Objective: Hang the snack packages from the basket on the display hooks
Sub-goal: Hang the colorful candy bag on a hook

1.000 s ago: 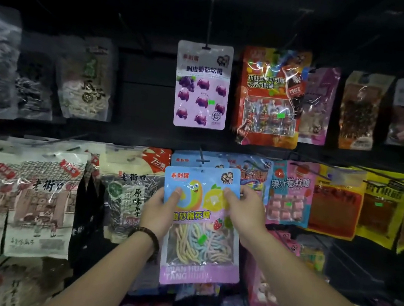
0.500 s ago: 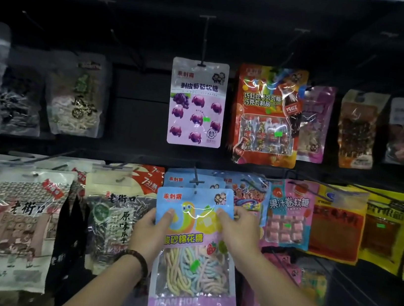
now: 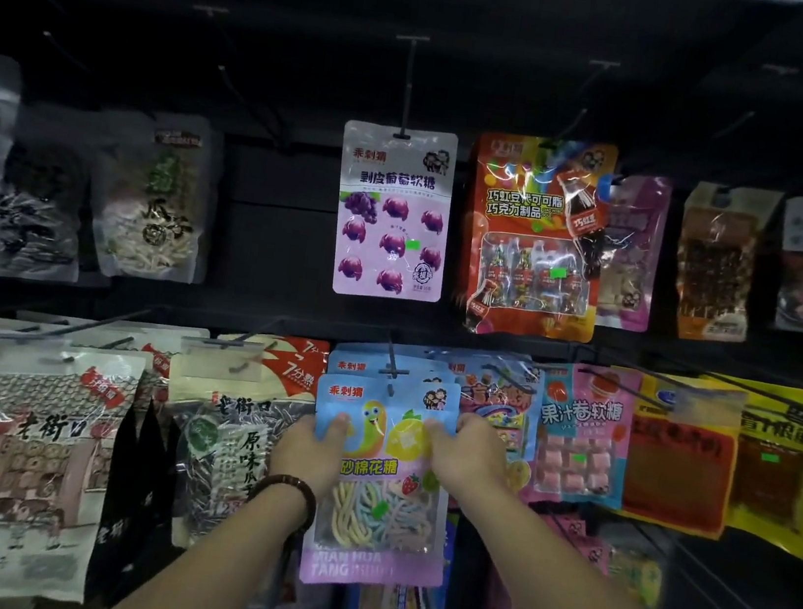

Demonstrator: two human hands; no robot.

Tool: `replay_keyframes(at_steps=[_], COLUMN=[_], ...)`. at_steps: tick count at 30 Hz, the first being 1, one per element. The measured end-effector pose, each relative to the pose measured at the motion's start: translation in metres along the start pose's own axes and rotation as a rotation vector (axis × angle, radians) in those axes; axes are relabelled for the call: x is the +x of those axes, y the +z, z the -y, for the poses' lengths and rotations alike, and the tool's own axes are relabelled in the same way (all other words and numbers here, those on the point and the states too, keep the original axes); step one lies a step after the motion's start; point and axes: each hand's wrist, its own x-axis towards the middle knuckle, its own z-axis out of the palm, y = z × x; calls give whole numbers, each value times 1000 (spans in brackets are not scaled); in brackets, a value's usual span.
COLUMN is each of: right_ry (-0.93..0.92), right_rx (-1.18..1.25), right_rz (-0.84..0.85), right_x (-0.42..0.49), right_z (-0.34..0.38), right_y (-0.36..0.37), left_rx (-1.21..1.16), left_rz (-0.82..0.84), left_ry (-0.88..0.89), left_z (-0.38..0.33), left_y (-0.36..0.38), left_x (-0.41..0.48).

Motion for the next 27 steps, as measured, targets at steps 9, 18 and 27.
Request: replay_keyframes(at_steps=[9,18,27], right_ry=[-48,-133,242], right_rx=[-184,-326,-348], right_rz=[97,355,657], right_x=[-66,-226,-364], right_z=[-47,-193,-390], right_y=[-17,-1,55], left_rx=[158,324,462], left_rz=[-33,1,500], left_ry=[25,480,54], left_z=[36,160,352], left_y=[-5,2,50], left_x=[-69,-232,-380])
